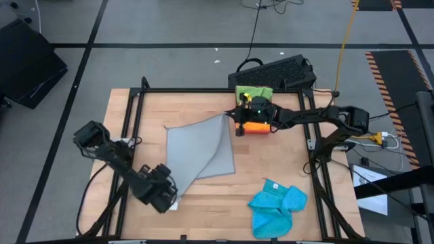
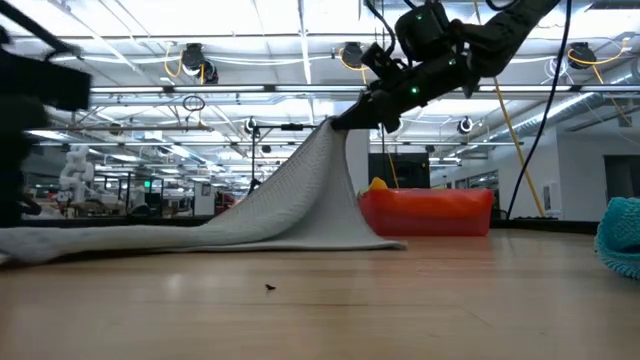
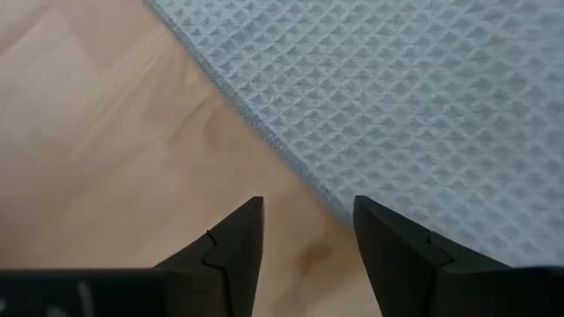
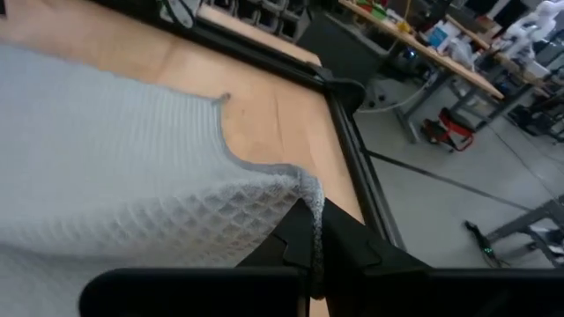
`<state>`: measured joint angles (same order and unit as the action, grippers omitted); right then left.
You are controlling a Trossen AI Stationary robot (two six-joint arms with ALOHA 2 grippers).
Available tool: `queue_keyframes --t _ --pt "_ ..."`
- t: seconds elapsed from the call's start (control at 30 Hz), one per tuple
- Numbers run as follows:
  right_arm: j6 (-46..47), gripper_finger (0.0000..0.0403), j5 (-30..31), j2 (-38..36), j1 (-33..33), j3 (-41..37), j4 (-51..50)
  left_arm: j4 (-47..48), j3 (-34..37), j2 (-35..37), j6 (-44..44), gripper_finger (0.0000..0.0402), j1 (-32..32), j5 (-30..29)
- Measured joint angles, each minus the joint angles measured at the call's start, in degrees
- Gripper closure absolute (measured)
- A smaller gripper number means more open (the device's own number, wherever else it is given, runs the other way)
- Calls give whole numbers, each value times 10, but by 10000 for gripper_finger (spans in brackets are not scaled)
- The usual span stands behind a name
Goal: Fold microfiber towels
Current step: Fold the gray microfiber cloth
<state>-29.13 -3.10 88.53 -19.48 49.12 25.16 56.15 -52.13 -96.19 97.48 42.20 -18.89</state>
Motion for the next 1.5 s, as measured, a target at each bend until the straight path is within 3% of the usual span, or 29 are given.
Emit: queue_keyframes --t 0.23,0.33,0.43,0.53,0.8,0.97,1.23,1.33,1.5 --pt "10 399 -32 0 -16 0 9 -156 30 0 -92 222 -99 -42" --pt "10 399 -32 0 -16 0 9 -267 29 0 -221 222 -131 -57" --pt "10 399 -32 0 -16 0 1 -326 13 0 -337 222 -144 -30" --pt "11 399 -32 0 -16 0 -7 -314 -12 0 -387 222 -136 -28" --pt "18 399 -49 0 -14 0 -18 -260 -28 -22 -417 222 -62 -70" --pt "28 399 -49 0 -14 0 -19 -314 -28 -69 -520 222 -36 -104" --pt "29 399 -47 0 -14 0 -31 -379 -28 -104 -649 224 -44 -147" --pt "29 399 -47 0 -14 0 -32 -387 -29 -101 -695 255 -58 -116" --pt "28 399 -47 0 -14 0 -33 -370 -26 -51 -754 383 -94 -6"
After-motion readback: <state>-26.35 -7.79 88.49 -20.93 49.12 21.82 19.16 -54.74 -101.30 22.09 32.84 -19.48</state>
